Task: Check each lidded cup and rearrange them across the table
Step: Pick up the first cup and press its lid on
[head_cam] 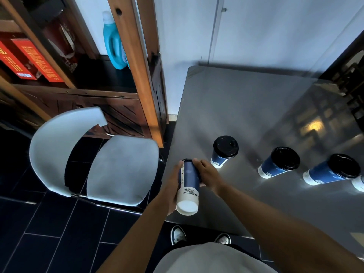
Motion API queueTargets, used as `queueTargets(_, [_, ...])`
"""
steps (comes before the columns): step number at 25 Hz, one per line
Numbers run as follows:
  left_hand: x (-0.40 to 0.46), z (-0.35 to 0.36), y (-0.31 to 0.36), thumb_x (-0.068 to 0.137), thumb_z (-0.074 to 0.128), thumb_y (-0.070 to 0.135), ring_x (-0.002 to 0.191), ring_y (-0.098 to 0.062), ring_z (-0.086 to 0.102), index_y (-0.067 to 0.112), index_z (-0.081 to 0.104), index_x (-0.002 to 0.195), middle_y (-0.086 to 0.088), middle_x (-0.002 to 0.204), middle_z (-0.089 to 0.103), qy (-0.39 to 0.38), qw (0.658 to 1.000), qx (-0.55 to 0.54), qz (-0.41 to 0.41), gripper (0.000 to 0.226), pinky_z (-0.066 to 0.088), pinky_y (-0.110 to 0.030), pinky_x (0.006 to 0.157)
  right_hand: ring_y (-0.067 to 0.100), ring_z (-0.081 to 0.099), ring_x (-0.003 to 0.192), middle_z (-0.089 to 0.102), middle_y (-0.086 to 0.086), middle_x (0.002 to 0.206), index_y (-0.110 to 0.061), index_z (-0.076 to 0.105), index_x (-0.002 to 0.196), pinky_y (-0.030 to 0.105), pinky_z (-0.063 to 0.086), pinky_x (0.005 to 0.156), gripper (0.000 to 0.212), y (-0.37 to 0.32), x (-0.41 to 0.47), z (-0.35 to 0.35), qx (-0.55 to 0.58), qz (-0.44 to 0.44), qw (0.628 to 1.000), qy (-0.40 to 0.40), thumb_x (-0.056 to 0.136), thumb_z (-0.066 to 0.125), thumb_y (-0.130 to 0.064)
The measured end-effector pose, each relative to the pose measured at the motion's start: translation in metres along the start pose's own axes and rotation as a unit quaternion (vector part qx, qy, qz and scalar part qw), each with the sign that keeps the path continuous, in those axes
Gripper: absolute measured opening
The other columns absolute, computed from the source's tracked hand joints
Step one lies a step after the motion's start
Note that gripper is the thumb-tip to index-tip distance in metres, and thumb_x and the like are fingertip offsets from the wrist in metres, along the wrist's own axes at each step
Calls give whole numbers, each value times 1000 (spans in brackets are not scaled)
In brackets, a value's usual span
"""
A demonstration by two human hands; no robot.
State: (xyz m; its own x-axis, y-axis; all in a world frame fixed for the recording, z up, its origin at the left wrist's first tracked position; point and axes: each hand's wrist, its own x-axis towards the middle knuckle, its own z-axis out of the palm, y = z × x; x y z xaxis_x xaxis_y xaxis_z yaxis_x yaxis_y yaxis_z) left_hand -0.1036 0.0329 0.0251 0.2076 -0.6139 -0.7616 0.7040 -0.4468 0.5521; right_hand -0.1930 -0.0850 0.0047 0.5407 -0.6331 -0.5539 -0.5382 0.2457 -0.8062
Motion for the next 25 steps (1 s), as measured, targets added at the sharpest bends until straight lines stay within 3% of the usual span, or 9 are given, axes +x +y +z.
queueTargets(3, [-2, -3, -1, 87, 71, 55, 72, -30, 73, 11, 56, 128, -22, 102, 75, 7, 996, 90, -4, 61, 62, -47, 77, 16, 63, 60, 60, 9, 86, -5, 57, 101, 19, 46, 40, 45, -2, 1, -4, -39, -11, 999, 16, 101, 46, -48])
queueTargets(5, [-4, -3, -2, 86, 76, 42, 69, -30, 72, 7, 55, 130, -21, 98, 76, 7, 996, 86, -9, 60, 62, -47, 74, 19, 64, 61, 59, 13, 91, -3, 58, 103, 22, 49, 39, 45, -4, 2, -4, -31, -13, 999, 15, 102, 45, -47])
queueTargets(8, [-8, -1, 2, 93, 67, 36, 63, -28, 71, 8, 55, 132, -18, 89, 75, -23, 999, 7, -23, 50, 63, -42, 56, 28, 68, 73, 61, 16, 99, -10, 58, 105, 35, 59, 49, 41, -5, 3, -3, 15, 3, 1000, 2, 103, 42, -47])
queueTargets(10, [-8, 0, 3, 92, 65, 39, 65, -29, 67, 4, 55, 136, -19, 93, 69, -34, 998, -48, -36, 57, 59, -38, 53, 30, 69, 82, 62, 15, 104, -11, 58, 110, 40, 62, 59, 38, -4, 2, -3, 53, 19, 998, -5, 103, 42, -45])
queueTargets(13, [-3, 1, 0, 90, 65, 39, 72, -30, 62, 0, 55, 136, -23, 108, 60, -31, 993, -107, -34, 61, 59, -35, 58, 38, 69, 96, 63, 18, 110, -14, 58, 107, 46, 62, 72, 36, 1, 3, -3, 87, 25, 996, -5, 102, 42, -45])
queueTargets(17, [3, -1, -6, 86, 66, 48, 75, -29, 65, 4, 56, 137, -19, 100, 65, -27, 992, -109, -50, 68, 58, -38, 66, 40, 68, 102, 65, 22, 111, -17, 62, 102, 59, 57, 87, 47, 4, 7, 1, 65, 22, 998, 17, 89, 45, -59])
queueTargets(21, [11, -12, -11, 68, 73, 75, 81, -30, 71, 12, 61, 131, -16, 100, 74, -32, 997, 3, -71, 90, 61, -45, 71, 28, 64, 88, 62, 12, 97, -18, 59, 93, 41, 58, 78, 33, -2, 7, 3, 12, 9, 1000, 24, 101, 42, -46])
queueTargets(23, [16, -15, -16, 54, 85, 75, 90, -34, 71, 12, 63, 129, -19, 108, 76, -22, 998, 39, -40, 100, 60, -57, 87, 23, 58, 84, 61, 10, 94, -12, 60, 92, 33, 49, 74, 36, 0, 10, 3, -54, -24, 998, 30, 104, 41, -40])
queueTargets(25, [17, -16, -21, 47, 94, 67, 94, -37, 71, 8, 65, 127, -23, 113, 76, -7, 998, 51, -22, 104, 53, -63, 101, 23, 56, 83, 62, 10, 93, -8, 62, 94, 36, 46, 76, 38, 0, 10, 4, -94, -43, 994, 23, 103, 42, -40])
